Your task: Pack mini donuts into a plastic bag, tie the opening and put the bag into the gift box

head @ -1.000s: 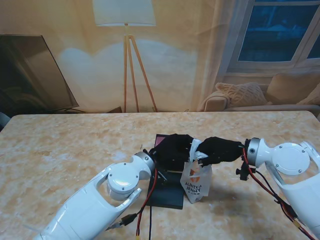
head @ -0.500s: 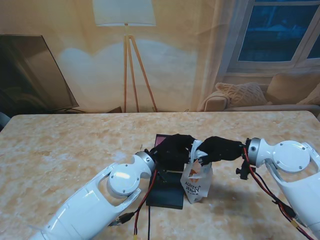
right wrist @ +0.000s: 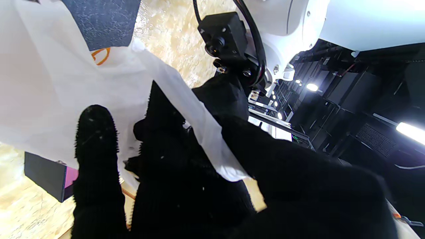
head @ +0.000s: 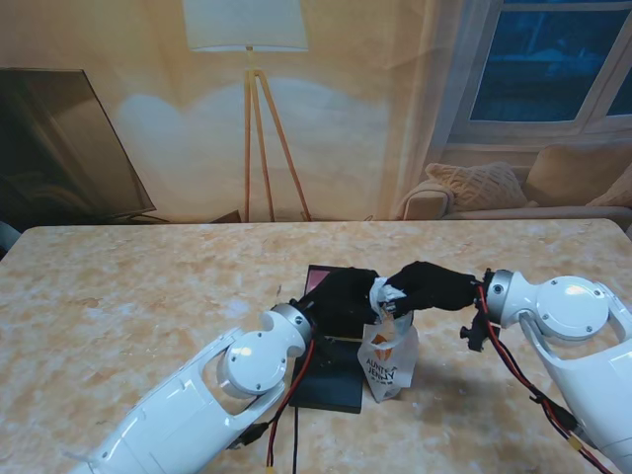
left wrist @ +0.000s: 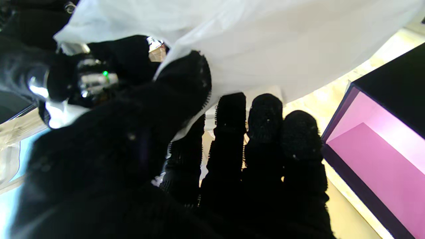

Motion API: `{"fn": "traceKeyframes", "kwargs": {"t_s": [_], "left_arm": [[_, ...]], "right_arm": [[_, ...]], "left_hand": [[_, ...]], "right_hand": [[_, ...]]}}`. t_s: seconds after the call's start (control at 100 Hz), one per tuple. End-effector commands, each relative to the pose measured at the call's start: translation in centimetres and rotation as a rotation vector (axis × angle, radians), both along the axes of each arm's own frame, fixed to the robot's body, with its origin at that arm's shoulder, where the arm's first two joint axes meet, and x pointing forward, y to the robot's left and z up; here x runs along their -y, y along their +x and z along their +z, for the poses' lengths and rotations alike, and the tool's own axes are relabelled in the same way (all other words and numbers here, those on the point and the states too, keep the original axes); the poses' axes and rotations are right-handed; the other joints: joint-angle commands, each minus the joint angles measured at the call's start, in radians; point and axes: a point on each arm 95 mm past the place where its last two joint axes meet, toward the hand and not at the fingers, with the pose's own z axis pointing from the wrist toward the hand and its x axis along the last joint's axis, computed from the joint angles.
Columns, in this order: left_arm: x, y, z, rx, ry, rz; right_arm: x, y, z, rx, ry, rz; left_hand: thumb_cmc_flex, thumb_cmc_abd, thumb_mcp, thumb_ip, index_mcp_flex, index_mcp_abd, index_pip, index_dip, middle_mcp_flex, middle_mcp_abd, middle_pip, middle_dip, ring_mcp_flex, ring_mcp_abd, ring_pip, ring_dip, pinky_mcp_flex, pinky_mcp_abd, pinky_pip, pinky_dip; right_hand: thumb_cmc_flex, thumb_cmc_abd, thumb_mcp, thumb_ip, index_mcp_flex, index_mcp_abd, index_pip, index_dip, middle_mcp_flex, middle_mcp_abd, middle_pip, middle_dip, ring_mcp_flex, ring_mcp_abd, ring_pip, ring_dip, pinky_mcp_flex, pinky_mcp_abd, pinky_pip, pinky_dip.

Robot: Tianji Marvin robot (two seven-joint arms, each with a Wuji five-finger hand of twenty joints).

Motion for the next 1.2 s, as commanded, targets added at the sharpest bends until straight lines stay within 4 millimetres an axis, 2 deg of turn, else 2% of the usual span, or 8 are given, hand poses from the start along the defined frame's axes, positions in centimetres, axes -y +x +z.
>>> {"fn": "traceKeyframes", "kwargs": {"t_s": [0.0,0.19,0.62,0.79,0.92,0.95,1.04,1.19], "left_arm": [[0.3,-0.3,-0.1,-0.013,0.006,-0.017],[0.2,-0.2,-0.3,-0.017,0.013,-0.042],[0.0,0.2,-0.6,0.033,0.093,-0.071],[-0.2,0.3,-0.7,0.037,0.104,-0.099],[-0.4,0.3,-0.6,0.034,0.09,-0.108],[-0.4,0.3,-0.5,0.023,0.074,-0.101],[-0.5,0.3,-0.3,-0.005,0.044,-0.086],[-0.7,0.1,0.0,-0.046,-0.004,-0.058]], "right_arm": [[-1.1,-0.6,0.0,-0.009,0.023,0.027],[-1.1,-0.5,-0.1,-0.028,0.035,0.018],[-0.6,-0.9,-0.6,-0.036,0.024,-0.013],[-0.5,-1.1,-0.8,-0.034,0.028,-0.029],[-0.3,-1.3,-0.8,-0.033,0.045,-0.048],[-0.2,-1.3,-0.8,-0.033,0.043,-0.047],[-0.2,-1.3,-0.9,-0.036,0.036,-0.038],[0.0,-1.2,-0.9,-0.012,-0.03,0.015]], "left_hand": [[0.027,-0.022,-0.005,-0.009,0.021,0.002,0.034,-0.005,0.055,-0.005,0.014,0.077,0.043,-0.025,0.056,-0.005,0.02,-0.021,0.043,0.036],[0.086,0.001,-0.062,0.013,0.021,0.012,0.049,-0.026,0.092,-0.01,-0.046,0.187,0.05,-0.021,0.046,0.051,0.005,-0.01,0.035,0.056],[0.076,0.018,-0.076,-0.002,0.008,0.028,0.037,-0.022,0.079,-0.016,-0.02,0.217,0.022,-0.019,0.073,0.037,-0.028,-0.009,0.048,0.079],[0.157,0.066,-0.117,0.028,0.003,0.04,-0.058,-0.038,0.058,-0.017,-0.1,0.206,-0.002,0.005,-0.01,0.066,-0.074,0.014,-0.017,0.062],[0.236,0.114,-0.135,0.033,0.011,0.024,-0.087,-0.033,0.066,-0.033,-0.14,0.202,0.023,0.017,-0.088,0.11,-0.098,0.034,-0.055,0.051],[0.236,0.119,-0.138,0.032,0.012,0.023,-0.086,-0.033,0.068,-0.035,-0.141,0.2,0.026,0.017,-0.089,0.111,-0.1,0.037,-0.057,0.05],[0.234,0.128,-0.152,0.031,0.016,0.02,-0.085,-0.033,0.077,-0.038,-0.149,0.19,0.031,0.016,-0.093,0.112,-0.109,0.046,-0.064,0.05],[0.229,0.139,-0.164,0.029,0.017,0.012,-0.08,-0.032,0.08,-0.04,-0.15,0.187,0.029,0.012,-0.085,0.113,-0.116,0.046,-0.066,0.052]], "right_hand": [[0.28,0.106,0.197,0.072,0.066,-0.646,0.162,0.021,0.057,-0.326,0.02,0.049,0.038,-0.039,0.034,0.037,0.015,-0.018,0.032,0.016],[0.214,0.141,0.143,0.088,0.021,-0.628,0.087,-0.043,0.077,-0.316,0.03,0.109,0.041,-0.04,0.061,0.037,0.015,-0.011,0.037,0.024],[0.159,0.156,0.067,0.074,-0.04,-0.609,-0.002,-0.12,0.09,-0.291,0.011,0.134,0.031,-0.047,0.084,0.044,-0.003,-0.022,0.032,0.03],[0.142,0.165,0.1,0.085,-0.039,-0.607,0.043,-0.099,0.052,-0.298,0.091,0.27,0.005,-0.038,0.079,0.038,-0.02,-0.025,0.024,0.035],[0.141,0.164,0.125,0.092,-0.026,-0.598,0.067,-0.081,0.095,-0.282,0.198,0.412,0.025,-0.078,0.155,0.071,-0.019,-0.028,0.026,0.04],[0.141,0.163,0.131,0.094,-0.023,-0.599,0.077,-0.072,0.105,-0.305,0.245,0.455,0.032,-0.097,0.198,0.094,-0.017,-0.029,0.028,0.041],[0.157,0.097,0.173,0.062,-0.006,-0.594,0.101,-0.052,0.131,-0.296,0.342,0.592,0.031,-0.127,0.288,0.147,-0.022,-0.031,0.025,0.042],[0.17,0.073,0.203,0.05,0.021,-0.604,0.126,-0.036,0.177,-0.289,0.388,0.624,0.04,-0.15,0.353,0.174,-0.038,-0.036,0.021,0.045]]}}
